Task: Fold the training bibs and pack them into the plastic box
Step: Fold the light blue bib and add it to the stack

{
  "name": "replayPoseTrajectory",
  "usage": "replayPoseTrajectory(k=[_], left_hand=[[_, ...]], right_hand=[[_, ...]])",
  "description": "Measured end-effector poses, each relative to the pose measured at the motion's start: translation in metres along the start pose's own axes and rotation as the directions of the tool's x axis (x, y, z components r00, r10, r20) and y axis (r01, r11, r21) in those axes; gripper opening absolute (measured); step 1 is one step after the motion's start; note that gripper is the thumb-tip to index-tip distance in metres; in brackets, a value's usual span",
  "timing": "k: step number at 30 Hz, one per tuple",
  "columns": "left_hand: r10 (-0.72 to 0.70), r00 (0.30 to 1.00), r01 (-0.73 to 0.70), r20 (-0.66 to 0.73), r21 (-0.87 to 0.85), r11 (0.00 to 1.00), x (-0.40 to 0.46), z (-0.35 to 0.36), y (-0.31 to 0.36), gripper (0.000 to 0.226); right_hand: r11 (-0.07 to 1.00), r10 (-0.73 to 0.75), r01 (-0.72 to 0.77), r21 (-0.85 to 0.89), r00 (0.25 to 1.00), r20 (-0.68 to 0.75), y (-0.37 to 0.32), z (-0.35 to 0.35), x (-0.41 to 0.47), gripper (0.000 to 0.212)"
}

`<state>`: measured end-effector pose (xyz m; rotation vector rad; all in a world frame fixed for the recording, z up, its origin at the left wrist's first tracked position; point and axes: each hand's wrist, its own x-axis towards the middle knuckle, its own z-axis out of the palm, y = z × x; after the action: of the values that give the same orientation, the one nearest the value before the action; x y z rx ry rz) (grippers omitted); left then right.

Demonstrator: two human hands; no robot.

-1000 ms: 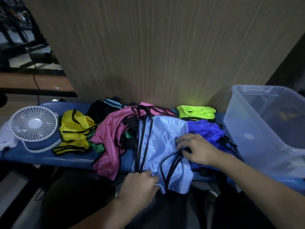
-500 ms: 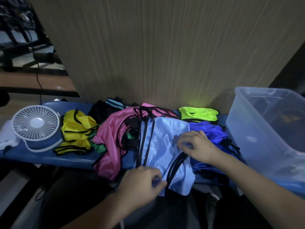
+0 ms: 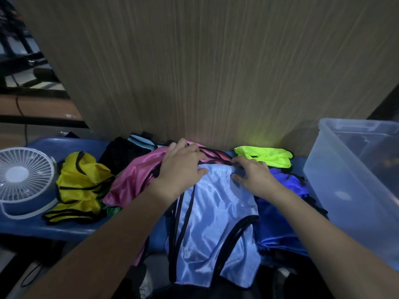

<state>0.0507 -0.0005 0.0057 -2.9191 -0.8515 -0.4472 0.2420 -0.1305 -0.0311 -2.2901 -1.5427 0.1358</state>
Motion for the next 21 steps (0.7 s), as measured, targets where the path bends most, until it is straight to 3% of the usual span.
replayPoseTrajectory(k=[4, 8, 12, 13, 15, 17, 19, 21], left_hand=[[-0.028, 0.993, 0.014, 0.117, 0.118, 0.993, 0.000, 0.001, -0.007, 0.049], [-0.062, 0.983, 0.025, 0.171, 0.211, 0.977, -0.010, -0.011, -0.015, 0.049], [-0.004, 0.997, -0.017, 0.075, 0.278, 0.960, -0.021, -0.023, -0.018, 0.057], [0.053, 0.996, -0.072, 0.078, 0.262, 0.962, -0.018, -0.024, -0.019, 0.063], [0.162, 0.957, -0.201, 0.242, 0.149, 0.968, -0.008, -0.024, -0.022, 0.080], [0.179, 0.853, -0.124, 0.491, -0.141, 0.982, 0.005, -0.026, -0.022, 0.087], [0.181, 0.770, 0.025, 0.611, -0.312, 0.950, 0.012, -0.025, -0.024, 0.074], [0.195, 0.802, -0.026, 0.564, -0.293, 0.956, 0.018, -0.023, -0.030, 0.043]], right_hand=[[0.999, -0.022, 0.023, -0.048, 0.999, 0.024, 0.000, 0.001, 0.007, 0.034], [0.989, -0.035, 0.043, 0.143, 0.998, -0.058, 0.000, -0.014, 0.007, 0.013], [0.959, -0.067, 0.104, 0.263, 0.987, -0.147, -0.009, -0.030, -0.010, 0.011], [0.953, -0.071, 0.111, 0.283, 0.987, -0.147, -0.011, -0.032, -0.015, 0.011], [0.944, -0.077, 0.119, 0.309, 0.987, -0.145, -0.013, -0.033, -0.022, 0.014], [0.935, -0.090, 0.135, 0.327, 0.984, -0.151, -0.013, -0.032, -0.026, 0.016], [0.926, -0.109, 0.162, 0.341, 0.980, -0.168, -0.012, -0.033, -0.028, 0.017], [0.917, -0.117, 0.176, 0.357, 0.976, -0.181, -0.010, -0.035, -0.030, 0.017]])
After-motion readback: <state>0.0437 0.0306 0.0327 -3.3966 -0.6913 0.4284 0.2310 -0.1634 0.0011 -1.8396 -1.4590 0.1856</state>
